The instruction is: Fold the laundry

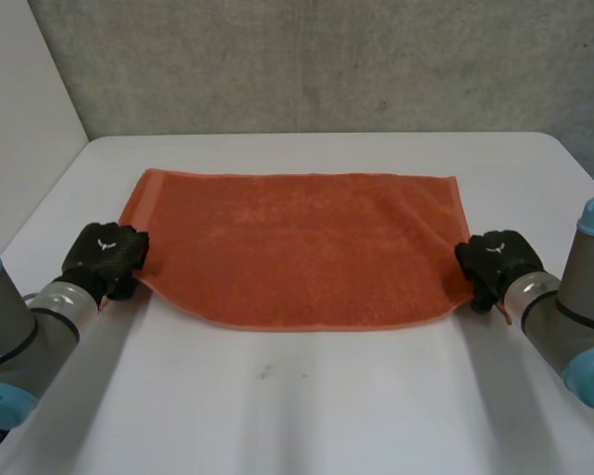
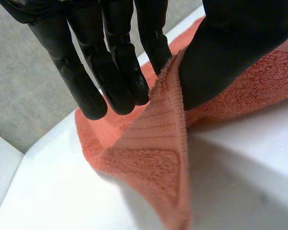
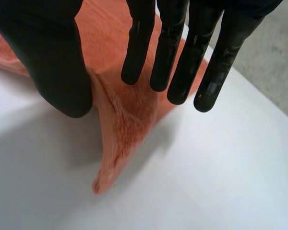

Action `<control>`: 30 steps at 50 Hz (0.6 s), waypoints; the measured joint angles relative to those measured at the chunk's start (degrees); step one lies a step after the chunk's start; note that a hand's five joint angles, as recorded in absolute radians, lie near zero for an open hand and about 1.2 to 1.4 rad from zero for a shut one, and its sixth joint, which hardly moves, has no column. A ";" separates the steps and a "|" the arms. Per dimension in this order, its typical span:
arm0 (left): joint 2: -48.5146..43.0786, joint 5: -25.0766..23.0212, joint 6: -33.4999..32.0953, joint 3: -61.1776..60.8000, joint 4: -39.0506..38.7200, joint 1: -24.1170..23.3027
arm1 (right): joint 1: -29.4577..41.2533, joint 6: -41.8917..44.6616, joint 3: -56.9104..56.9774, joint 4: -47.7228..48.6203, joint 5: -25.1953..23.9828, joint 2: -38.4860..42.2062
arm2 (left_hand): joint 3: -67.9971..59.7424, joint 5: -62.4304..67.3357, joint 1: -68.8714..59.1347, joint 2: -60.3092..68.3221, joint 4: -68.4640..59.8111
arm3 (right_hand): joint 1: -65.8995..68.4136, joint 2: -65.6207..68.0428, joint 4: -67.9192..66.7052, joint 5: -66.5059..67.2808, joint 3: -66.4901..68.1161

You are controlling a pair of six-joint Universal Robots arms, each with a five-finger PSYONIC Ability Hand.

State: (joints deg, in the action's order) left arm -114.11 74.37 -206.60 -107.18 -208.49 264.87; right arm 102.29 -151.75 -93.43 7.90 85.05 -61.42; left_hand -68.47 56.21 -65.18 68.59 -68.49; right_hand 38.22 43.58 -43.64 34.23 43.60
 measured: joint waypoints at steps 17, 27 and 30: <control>1.99 0.03 -1.05 -0.97 0.84 1.04 | -8.06 -11.26 -3.13 -0.28 -8.69 -0.36 | 0.00 0.00 0.00 0.01 0.00 | 18.11 23.58 -24.65 21.72 24.29; 6.51 0.30 -2.65 -2.67 9.74 1.71 | -9.58 -6.83 -4.72 -5.67 -9.85 -7.35 | 0.00 0.00 0.00 0.01 -0.01 | 18.11 23.58 -24.73 21.90 24.29; 10.24 0.54 -5.71 -3.81 18.34 2.92 | -10.61 0.44 -5.63 -12.96 -9.86 -11.84 | 0.00 0.00 0.00 0.01 0.00 | 18.11 23.58 -24.73 21.90 24.29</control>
State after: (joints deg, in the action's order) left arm -103.87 74.92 -212.31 -110.99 -190.15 267.78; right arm 91.68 -151.31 -99.06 -5.07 75.18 -73.26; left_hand -68.47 56.21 -65.18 68.60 -68.49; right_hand 56.32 67.16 -68.37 56.14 67.89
